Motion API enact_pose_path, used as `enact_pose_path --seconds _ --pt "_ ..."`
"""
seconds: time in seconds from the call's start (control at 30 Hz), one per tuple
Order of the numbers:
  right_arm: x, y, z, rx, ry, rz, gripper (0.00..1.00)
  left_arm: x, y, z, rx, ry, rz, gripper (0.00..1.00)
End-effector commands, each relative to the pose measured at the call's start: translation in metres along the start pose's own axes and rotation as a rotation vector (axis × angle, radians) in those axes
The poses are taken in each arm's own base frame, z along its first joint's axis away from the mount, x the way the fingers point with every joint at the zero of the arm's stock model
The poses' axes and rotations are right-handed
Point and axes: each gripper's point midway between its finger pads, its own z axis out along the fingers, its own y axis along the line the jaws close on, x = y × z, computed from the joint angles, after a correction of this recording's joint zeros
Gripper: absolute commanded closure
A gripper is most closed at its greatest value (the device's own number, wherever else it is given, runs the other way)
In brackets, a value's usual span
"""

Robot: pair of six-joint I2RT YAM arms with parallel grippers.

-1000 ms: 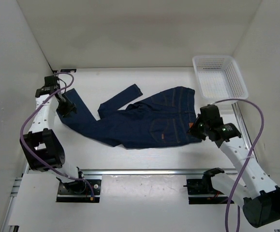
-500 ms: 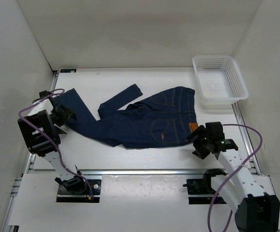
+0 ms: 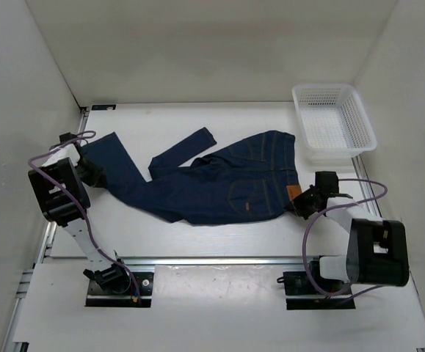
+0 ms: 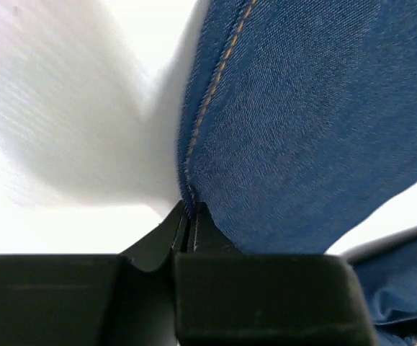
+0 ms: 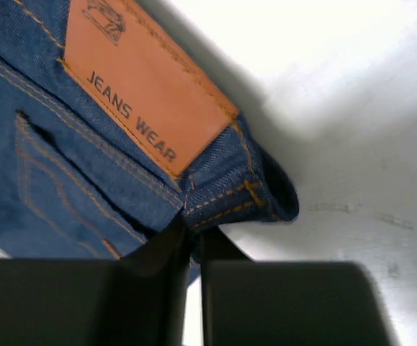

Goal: Fold and stack the trousers
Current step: Flatten the trousers out

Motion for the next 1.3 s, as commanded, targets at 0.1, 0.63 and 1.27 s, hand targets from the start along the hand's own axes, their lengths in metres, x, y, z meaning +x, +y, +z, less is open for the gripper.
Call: enact_pose_path --seconds 0.1,0.63,1.27 --pt "-0.055 0.051 -0.028 -0.049 -0.170 -0.133 1.00 -0.048 -0.029 -0.082 0.069 -0.193 0.009 0.90" --pt "-0.061 0.011 -0.084 0.085 -0.314 -0.120 1.00 -0.054 -0.083 -0.178 0.160 -0.319 0.249 0.18" --pt "-0.057 -0.004 -0.081 0.131 -0.297 -0.193 1.00 0.076 0.006 -0.104 0.018 -0.124 0.273 0.17"
